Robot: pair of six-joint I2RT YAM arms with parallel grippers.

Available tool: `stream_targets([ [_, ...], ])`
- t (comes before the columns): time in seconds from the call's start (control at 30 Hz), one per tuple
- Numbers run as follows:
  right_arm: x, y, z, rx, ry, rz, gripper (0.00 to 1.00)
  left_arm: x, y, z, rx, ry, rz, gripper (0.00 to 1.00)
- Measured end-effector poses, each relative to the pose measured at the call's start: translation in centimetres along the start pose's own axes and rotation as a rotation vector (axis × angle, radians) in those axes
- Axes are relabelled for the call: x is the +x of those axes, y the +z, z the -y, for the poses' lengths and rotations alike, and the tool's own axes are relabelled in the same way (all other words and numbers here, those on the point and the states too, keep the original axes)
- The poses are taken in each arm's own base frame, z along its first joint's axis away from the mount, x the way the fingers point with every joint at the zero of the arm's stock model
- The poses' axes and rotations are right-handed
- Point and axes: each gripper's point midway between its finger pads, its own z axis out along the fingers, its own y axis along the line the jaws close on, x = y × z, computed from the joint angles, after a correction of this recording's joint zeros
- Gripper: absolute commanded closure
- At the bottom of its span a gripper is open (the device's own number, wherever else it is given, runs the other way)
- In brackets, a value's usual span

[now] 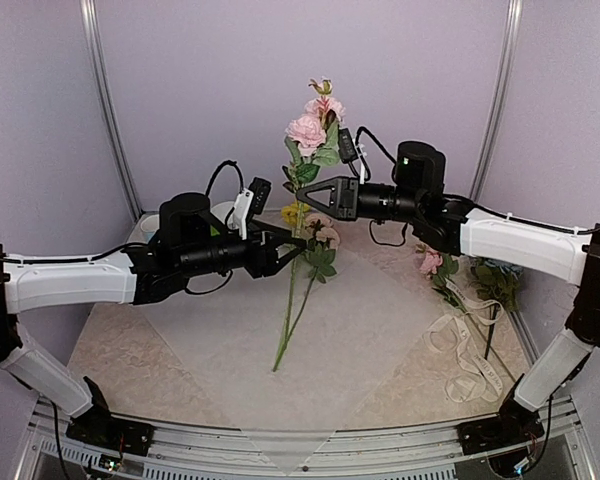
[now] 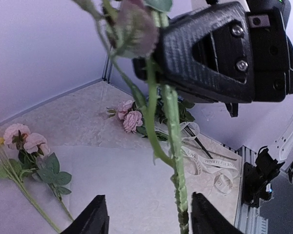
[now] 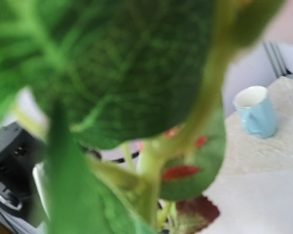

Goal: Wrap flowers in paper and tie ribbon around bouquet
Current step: Pass from the right arm to the left, then place the fake flower on the flattened wrapping paper.

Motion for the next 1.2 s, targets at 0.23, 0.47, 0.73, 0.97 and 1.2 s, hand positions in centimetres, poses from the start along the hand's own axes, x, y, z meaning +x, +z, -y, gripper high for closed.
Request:
stream_targets([
  [0.23,0.1,1.1,-0.4,-0.042,0.000,-0.011,0.88,-0.1,0.1,0.3,0.030,-0.043,0.005,1.00],
  [0.47,-1.3,0.9,2.9,0.178,-0.025,-0.036,0.27,0.1,0.0,-3.0,-0.034,-0.234,0.006,1.00],
  [0.73,-0.6,-5.0,11.2,0.634,-0.045,-0.098,0.26,10.6,2.5,-10.8,-0.237,-0.489,-0.250,1.00],
  [0.97,0.7,-9.4,14.0,0.897,-0.095,-0.201,0.22,15.0,3.3,-13.3,-0.294,-0.598,-0.369,0.97],
  [1.2,1.6,-14.9,17.6,1.095,-0.062,-0.281,0.22,16.9,4.6,-14.9,-0.311,-0.661,-0.397,0.84],
])
